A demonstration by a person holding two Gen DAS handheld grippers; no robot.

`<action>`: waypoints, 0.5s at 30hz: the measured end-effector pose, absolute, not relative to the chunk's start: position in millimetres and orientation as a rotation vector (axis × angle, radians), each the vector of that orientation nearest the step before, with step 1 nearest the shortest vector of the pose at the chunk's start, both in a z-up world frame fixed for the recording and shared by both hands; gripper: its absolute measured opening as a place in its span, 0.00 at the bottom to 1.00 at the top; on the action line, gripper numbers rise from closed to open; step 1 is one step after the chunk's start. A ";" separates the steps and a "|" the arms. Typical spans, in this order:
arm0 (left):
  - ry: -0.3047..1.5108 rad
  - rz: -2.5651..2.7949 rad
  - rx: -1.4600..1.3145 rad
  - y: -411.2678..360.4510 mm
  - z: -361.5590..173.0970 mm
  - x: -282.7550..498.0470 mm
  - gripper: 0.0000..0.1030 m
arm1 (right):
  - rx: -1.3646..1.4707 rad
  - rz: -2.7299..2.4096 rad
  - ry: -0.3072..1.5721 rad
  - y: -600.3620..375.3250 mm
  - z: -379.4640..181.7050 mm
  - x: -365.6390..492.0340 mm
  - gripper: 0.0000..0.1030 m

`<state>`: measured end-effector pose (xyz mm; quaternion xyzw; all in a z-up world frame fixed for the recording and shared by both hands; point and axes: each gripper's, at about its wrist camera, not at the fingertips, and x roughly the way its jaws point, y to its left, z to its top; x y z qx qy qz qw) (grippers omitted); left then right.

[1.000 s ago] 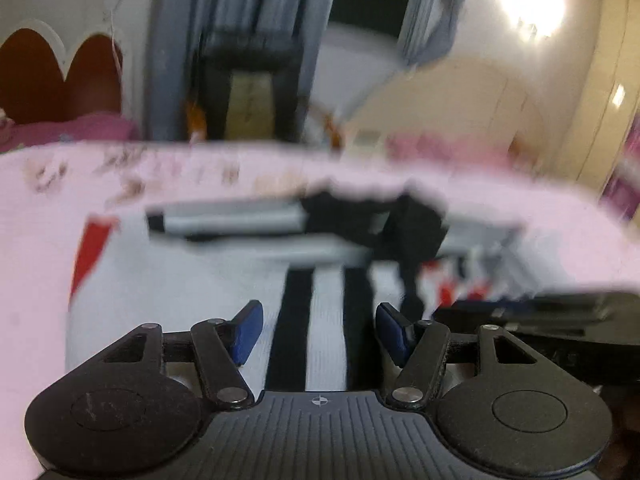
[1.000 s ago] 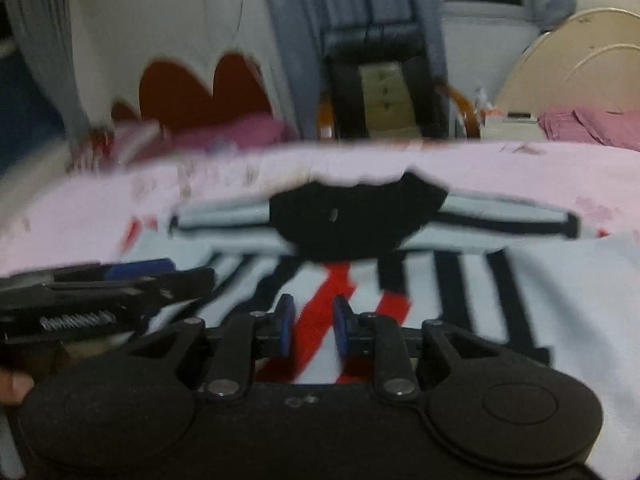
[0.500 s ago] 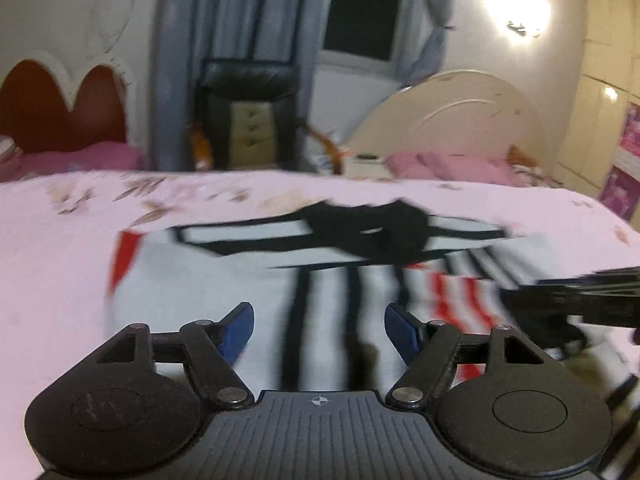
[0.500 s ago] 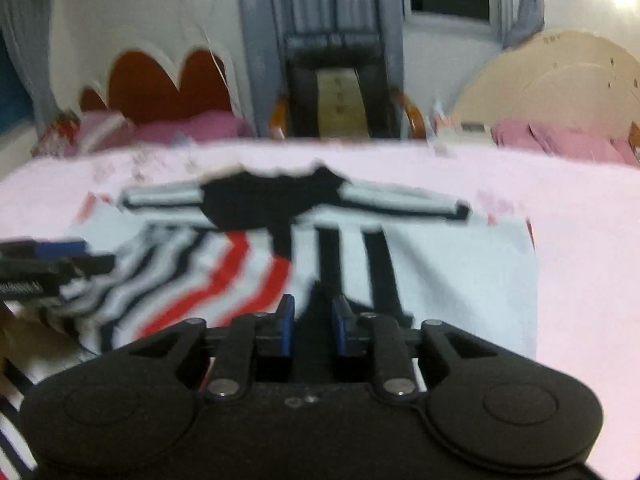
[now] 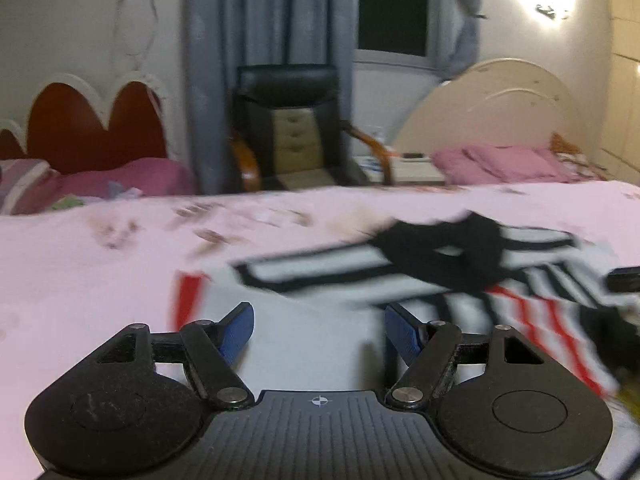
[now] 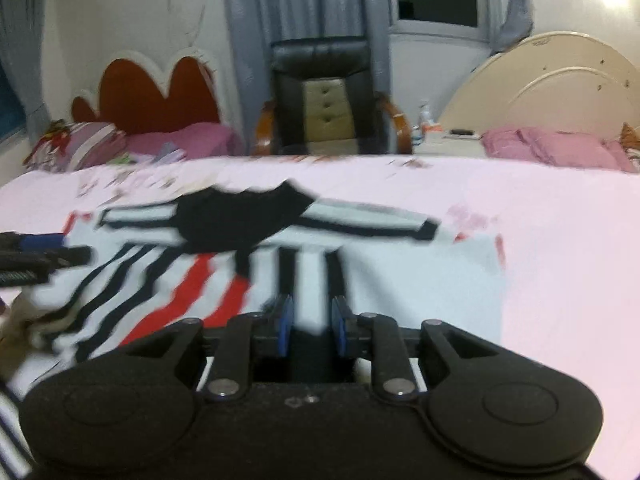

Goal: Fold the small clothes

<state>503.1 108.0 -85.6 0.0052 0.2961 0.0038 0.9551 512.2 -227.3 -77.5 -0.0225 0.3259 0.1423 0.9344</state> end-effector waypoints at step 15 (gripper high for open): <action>0.687 -0.016 0.008 101.2 -105.9 517.0 0.75 | -0.006 0.144 0.702 -283.9 -89.3 553.2 0.26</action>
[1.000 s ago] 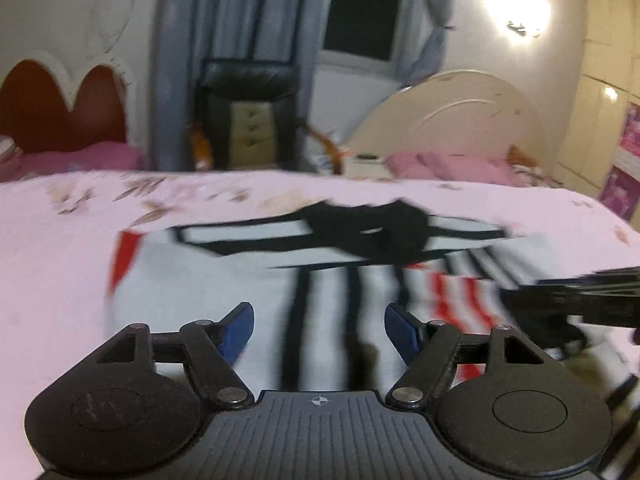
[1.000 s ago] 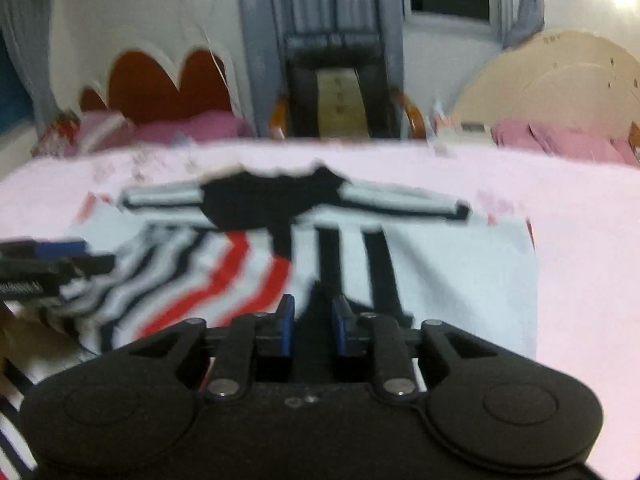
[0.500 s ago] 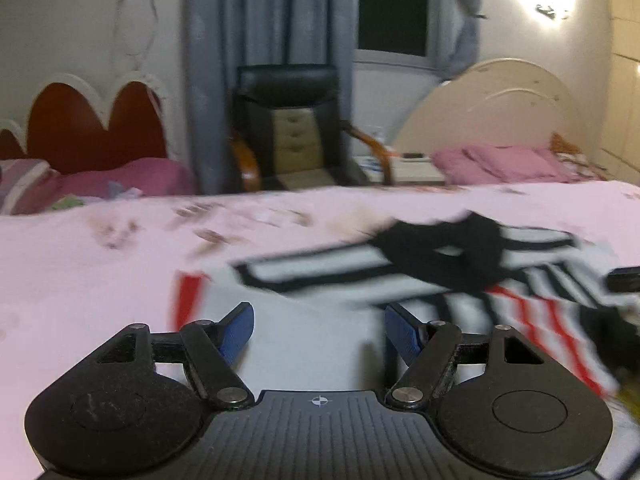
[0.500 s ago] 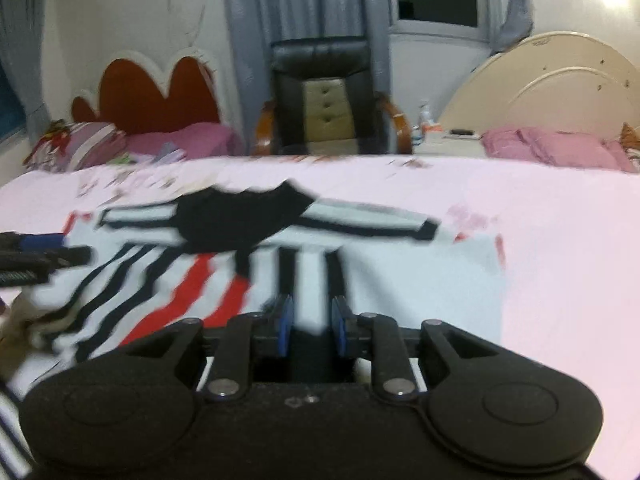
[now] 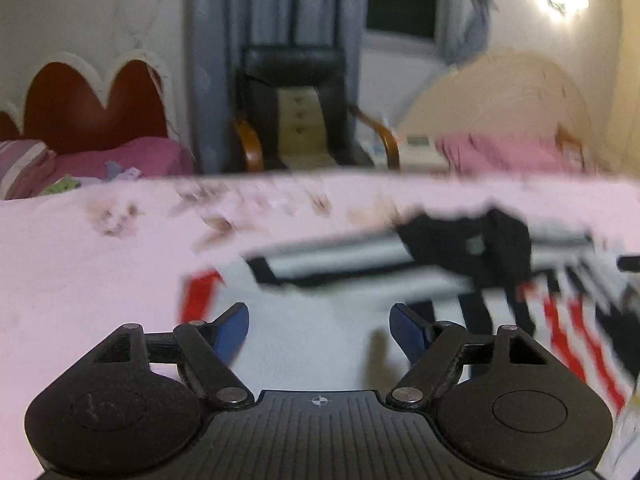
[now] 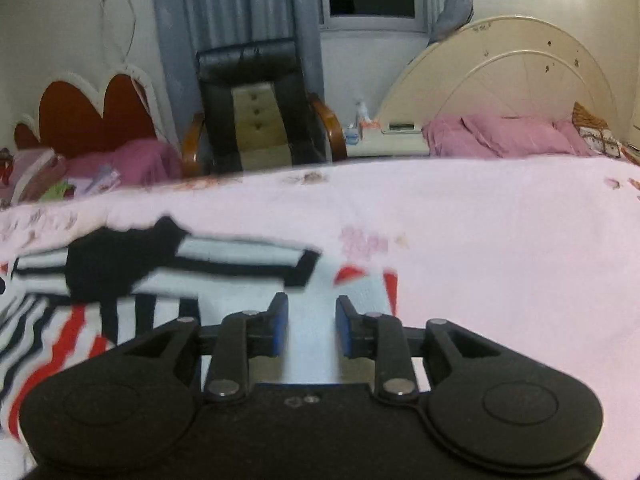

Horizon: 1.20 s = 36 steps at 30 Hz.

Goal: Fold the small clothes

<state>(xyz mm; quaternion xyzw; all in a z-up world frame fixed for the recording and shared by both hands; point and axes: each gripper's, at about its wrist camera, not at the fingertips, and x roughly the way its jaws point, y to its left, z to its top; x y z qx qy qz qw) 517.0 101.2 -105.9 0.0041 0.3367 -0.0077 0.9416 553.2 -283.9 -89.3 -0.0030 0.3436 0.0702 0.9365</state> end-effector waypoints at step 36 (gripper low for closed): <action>0.712 0.038 -0.072 116.4 -84.7 212.9 0.76 | 0.130 0.122 0.762 -314.8 -61.8 282.2 0.42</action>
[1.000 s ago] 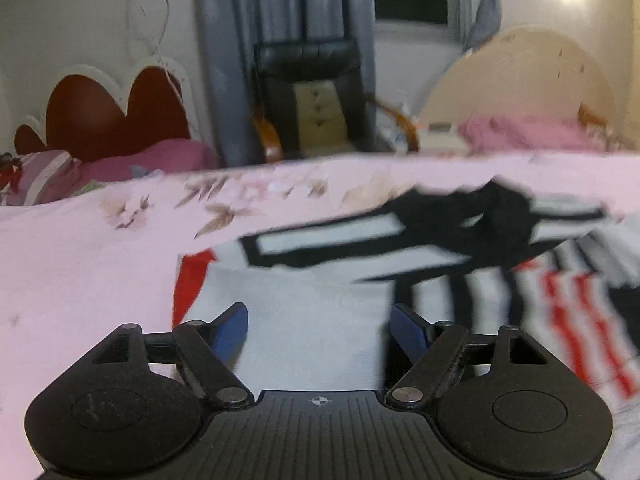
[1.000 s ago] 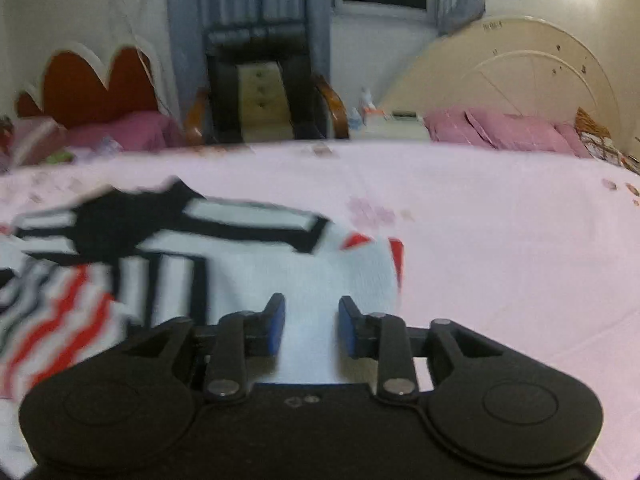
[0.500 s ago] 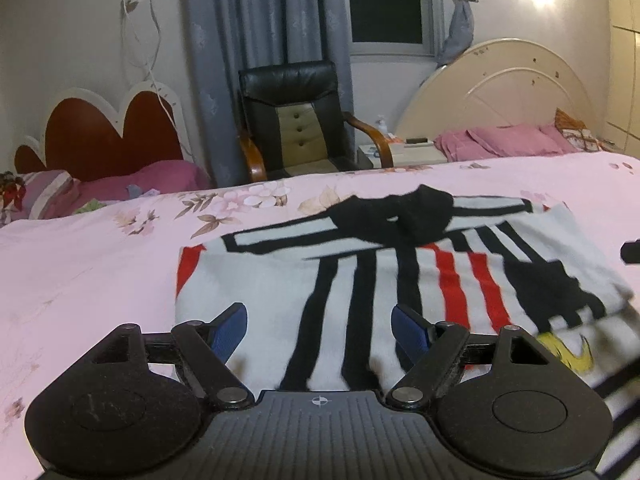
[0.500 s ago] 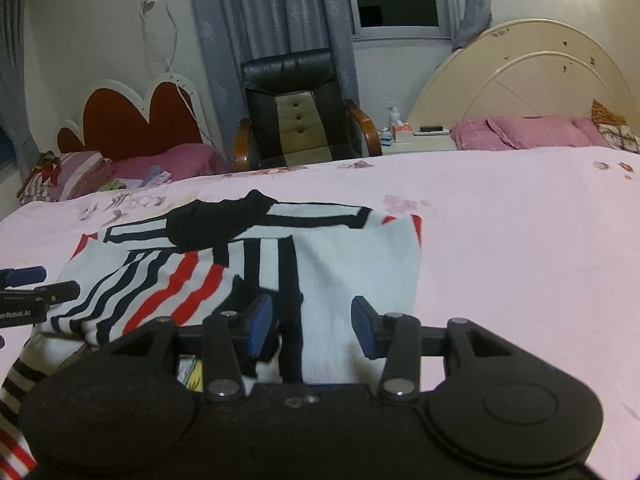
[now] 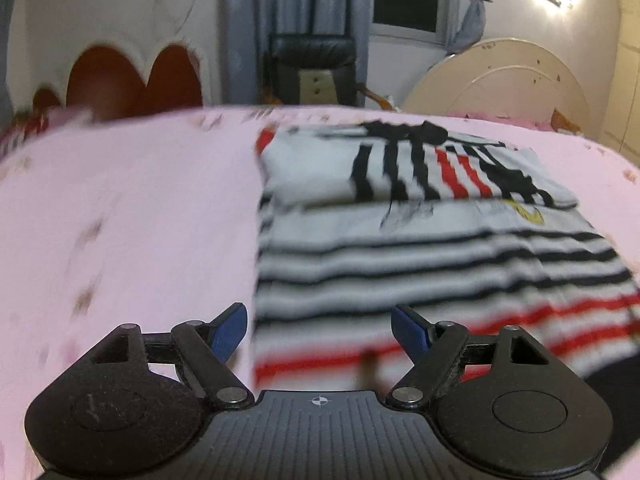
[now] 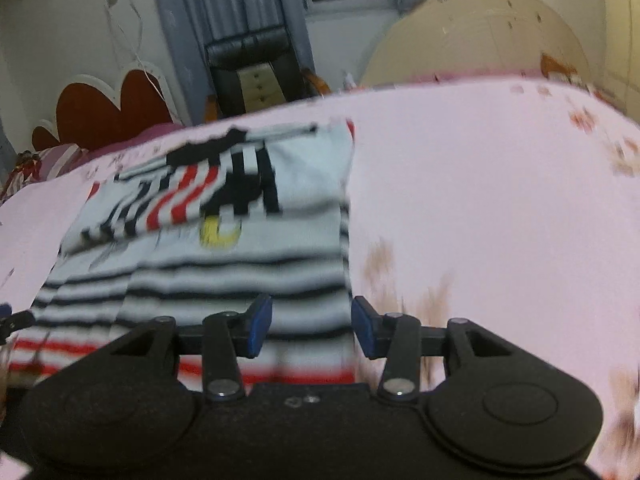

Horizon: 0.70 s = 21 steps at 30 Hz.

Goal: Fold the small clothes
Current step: 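Grasp the black hem with both grippers, then lift the hem with both grippers and fold it toward the collar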

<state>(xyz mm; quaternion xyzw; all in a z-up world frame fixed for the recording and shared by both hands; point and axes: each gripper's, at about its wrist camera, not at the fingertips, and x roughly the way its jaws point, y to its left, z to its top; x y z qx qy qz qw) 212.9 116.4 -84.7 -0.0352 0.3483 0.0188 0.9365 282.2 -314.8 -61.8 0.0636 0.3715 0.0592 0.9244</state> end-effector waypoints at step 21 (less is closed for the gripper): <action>0.894 -0.287 -0.876 170.3 -164.0 150.8 0.32 | 0.721 0.273 0.949 -352.6 -130.8 193.5 0.21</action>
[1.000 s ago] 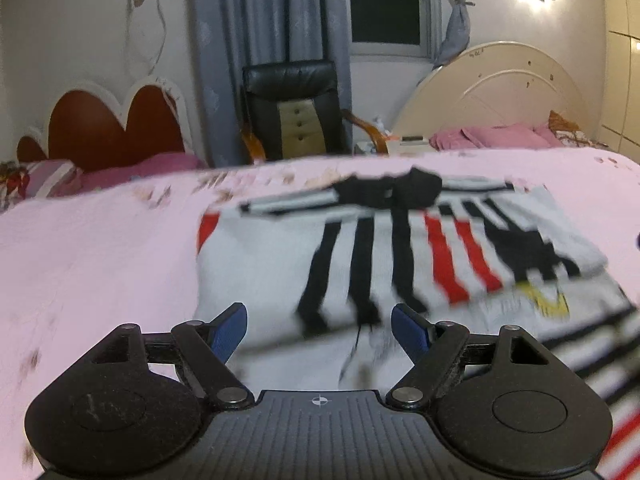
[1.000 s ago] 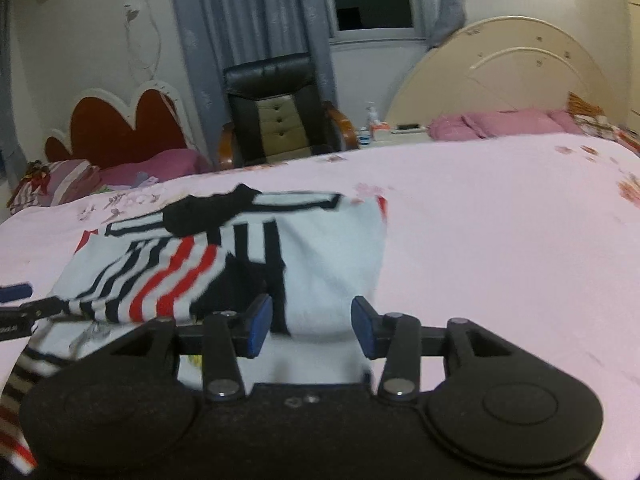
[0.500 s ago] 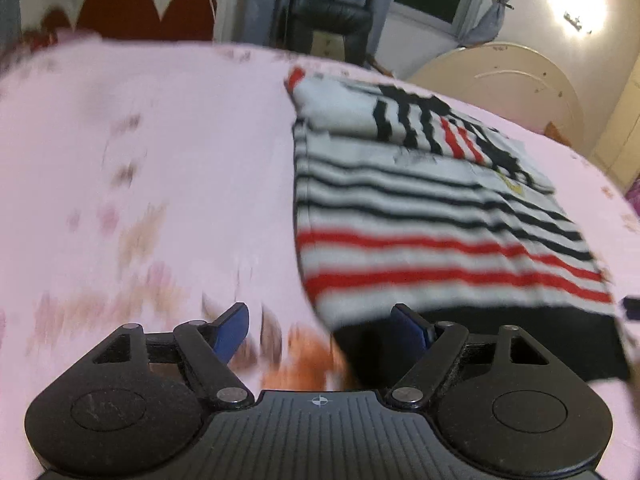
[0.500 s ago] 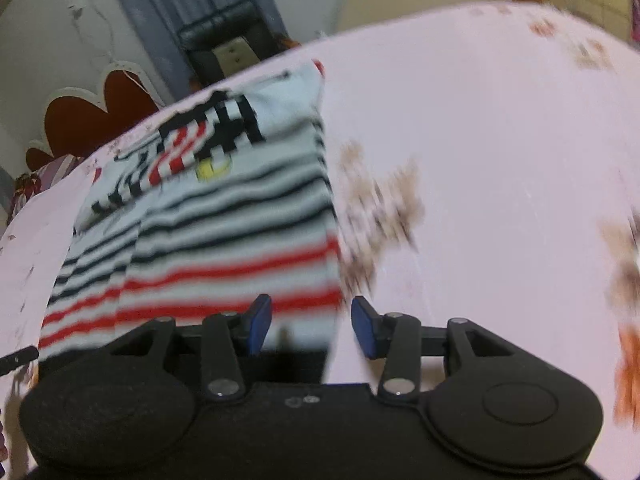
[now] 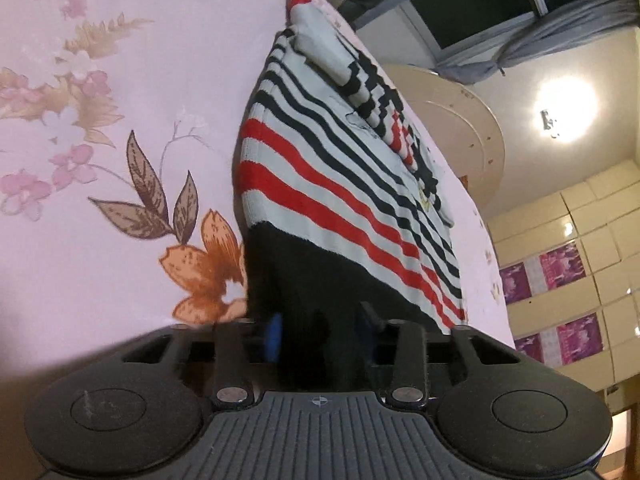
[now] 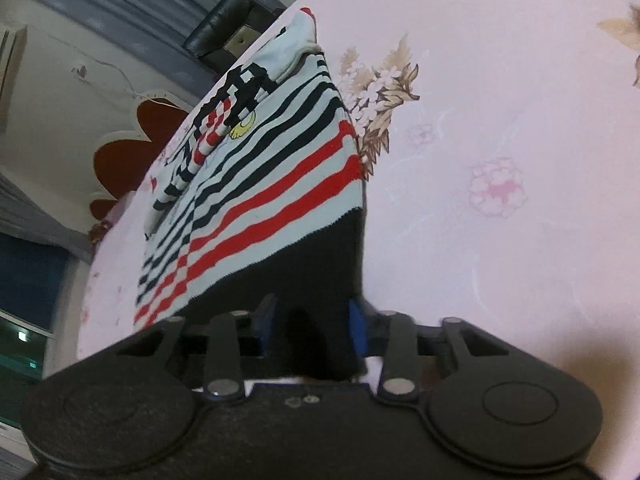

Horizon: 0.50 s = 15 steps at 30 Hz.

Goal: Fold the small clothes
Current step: 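Lift the hem with both grippers and fold it toward the collar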

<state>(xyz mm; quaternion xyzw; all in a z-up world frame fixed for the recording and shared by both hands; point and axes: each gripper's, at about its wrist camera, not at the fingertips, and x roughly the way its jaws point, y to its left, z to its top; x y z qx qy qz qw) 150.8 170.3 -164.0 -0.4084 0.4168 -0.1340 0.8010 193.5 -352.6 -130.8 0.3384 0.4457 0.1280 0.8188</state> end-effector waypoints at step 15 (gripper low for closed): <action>0.668 -0.336 -0.792 161.8 -121.1 144.3 0.06 | 0.615 0.404 0.847 -352.7 -99.7 201.4 0.06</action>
